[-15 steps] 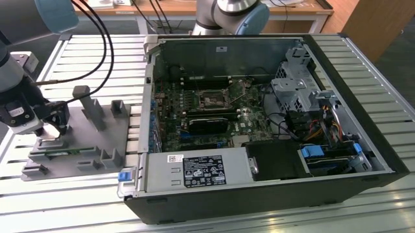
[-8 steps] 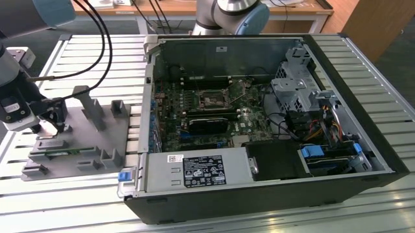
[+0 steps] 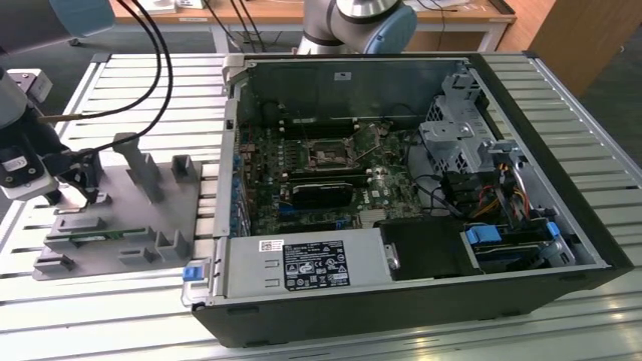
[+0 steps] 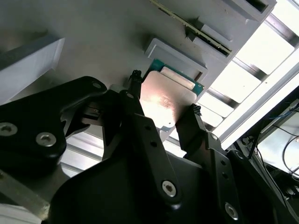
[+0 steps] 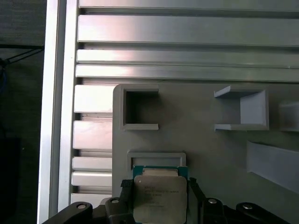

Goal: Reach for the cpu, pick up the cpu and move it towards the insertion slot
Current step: 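Pick up the cpu and move it towards the insertion slot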

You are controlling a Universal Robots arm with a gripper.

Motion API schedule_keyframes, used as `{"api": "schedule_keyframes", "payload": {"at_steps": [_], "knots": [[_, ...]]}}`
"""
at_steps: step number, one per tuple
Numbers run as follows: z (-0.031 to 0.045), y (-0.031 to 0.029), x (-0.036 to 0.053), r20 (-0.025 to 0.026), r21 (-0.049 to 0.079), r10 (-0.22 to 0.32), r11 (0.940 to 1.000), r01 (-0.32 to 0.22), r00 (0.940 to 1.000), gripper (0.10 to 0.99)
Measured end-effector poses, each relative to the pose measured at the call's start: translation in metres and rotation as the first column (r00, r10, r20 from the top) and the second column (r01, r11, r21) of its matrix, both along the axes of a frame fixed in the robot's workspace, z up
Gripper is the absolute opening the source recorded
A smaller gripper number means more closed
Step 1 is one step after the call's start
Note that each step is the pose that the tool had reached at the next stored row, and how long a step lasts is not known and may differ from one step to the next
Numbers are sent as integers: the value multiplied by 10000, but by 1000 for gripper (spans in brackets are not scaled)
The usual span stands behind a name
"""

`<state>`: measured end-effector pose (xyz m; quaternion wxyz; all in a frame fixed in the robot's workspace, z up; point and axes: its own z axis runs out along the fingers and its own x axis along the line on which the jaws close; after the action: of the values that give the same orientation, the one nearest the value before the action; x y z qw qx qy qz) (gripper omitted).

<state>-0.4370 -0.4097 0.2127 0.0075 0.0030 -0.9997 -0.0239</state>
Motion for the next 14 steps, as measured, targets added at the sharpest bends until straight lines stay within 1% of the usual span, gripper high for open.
{"api": "schedule_keyframes", "payload": {"at_steps": [9,14], "knots": [[36,0,0,-2,-1,0,10000,0,10000,545],[81,0,0,-1,0,0,10000,0,10000,545]]}}
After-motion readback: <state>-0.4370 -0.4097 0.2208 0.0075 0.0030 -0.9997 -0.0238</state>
